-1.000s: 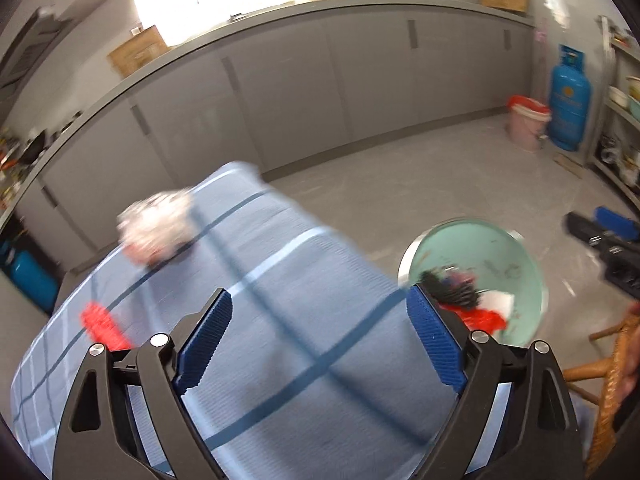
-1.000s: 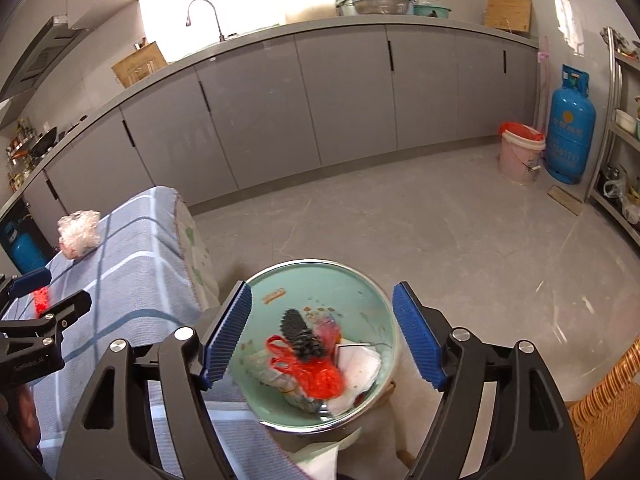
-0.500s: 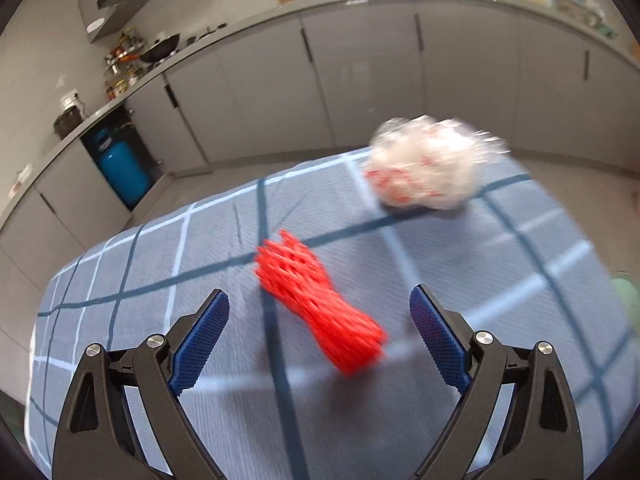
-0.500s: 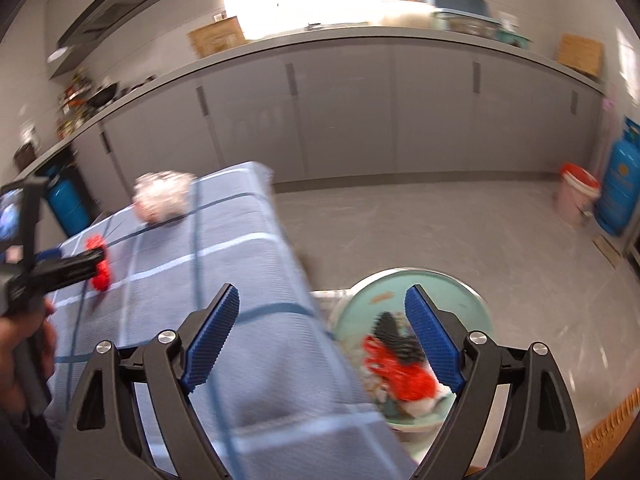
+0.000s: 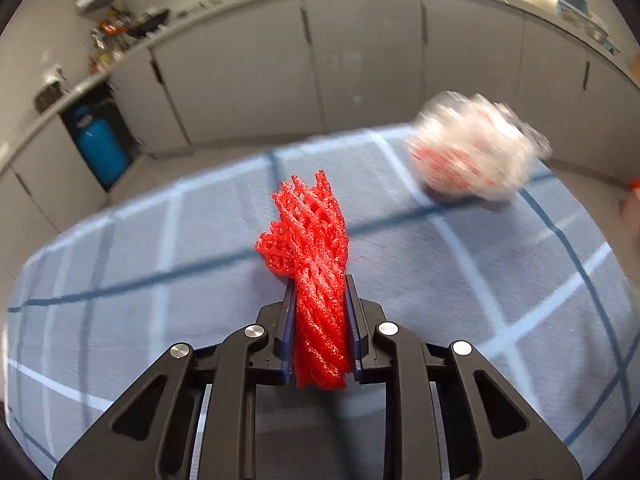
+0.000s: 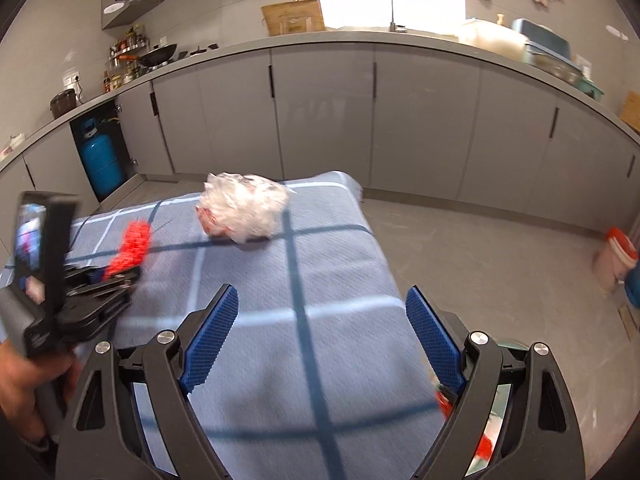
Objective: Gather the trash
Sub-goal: 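Grasp the red mesh net with the left tool while the right tool grasps the white plastic bag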
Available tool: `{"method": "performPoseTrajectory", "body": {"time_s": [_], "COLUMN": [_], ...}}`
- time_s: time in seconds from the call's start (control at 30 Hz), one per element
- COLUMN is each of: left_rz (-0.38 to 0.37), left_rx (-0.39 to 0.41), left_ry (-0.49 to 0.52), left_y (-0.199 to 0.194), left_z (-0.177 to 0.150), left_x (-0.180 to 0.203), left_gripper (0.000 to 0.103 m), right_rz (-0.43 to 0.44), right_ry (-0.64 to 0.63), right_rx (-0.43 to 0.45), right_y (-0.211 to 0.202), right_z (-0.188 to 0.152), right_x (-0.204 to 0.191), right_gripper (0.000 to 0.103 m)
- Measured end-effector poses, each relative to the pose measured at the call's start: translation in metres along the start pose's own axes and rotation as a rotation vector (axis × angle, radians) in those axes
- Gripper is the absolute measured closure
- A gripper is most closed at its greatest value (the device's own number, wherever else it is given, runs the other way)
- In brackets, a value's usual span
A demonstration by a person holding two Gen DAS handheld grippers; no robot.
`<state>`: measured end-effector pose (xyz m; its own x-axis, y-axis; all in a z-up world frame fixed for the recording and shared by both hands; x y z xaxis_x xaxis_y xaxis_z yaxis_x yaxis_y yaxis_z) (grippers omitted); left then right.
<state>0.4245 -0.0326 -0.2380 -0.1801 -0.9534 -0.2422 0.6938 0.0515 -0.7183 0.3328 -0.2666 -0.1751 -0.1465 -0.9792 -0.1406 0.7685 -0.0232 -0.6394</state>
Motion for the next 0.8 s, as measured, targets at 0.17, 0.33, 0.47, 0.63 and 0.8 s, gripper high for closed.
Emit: {"method": "performPoseTrajectory", "body": {"time_s": [0.17,0.33,0.47,0.63,0.8], "left_rz": [0.044,0.063,0.029,0.010,-0.001], "left_rx": [0.014,-0.033,-0.027,-0.031,-0.035], "left_ry": [-0.033,-0.103,-0.132,-0.143,-0.147], "left_y": [0.008,0.025,0.028,0.033,0.033], "left_z": [0.002,-0.004,-0.003,-0.003,-0.005], "left_x": [-0.037,-0.062,-0.070,-0.070,-0.073], "left_gripper": [0.081,0.081,0.081,0.081,0.081], "right_rz": [0.008,0.012,0.002,0.004,0.019], "right_ry": [-0.021,-0.043,-0.048,-0.070,-0.081], "right_rx": [0.000,0.020,0.009,-0.061,-0.138], "right_y": [0.041,0.071,0.096,0.124,0.138], "right_z": [0.026,0.054,0.062,0.044,0.026], "right_x": [-0.036,-0.068,-0.083,-0.094,-0.098], "right_gripper": [0.018,0.018,0.018,0.018,0.036]}}
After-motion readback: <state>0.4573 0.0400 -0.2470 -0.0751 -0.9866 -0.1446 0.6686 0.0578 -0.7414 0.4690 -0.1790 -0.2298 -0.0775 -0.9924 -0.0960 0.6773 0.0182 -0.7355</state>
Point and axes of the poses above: each gripper's, at about its wrist camera, not at the fingertips, and y roughly the way its jaws point, x to its right, z to its top, the point moved 5 cm from there along y, roughly the way its jaws point, and after that the axes turned 7 degrees about y, right-handed, at the moved point
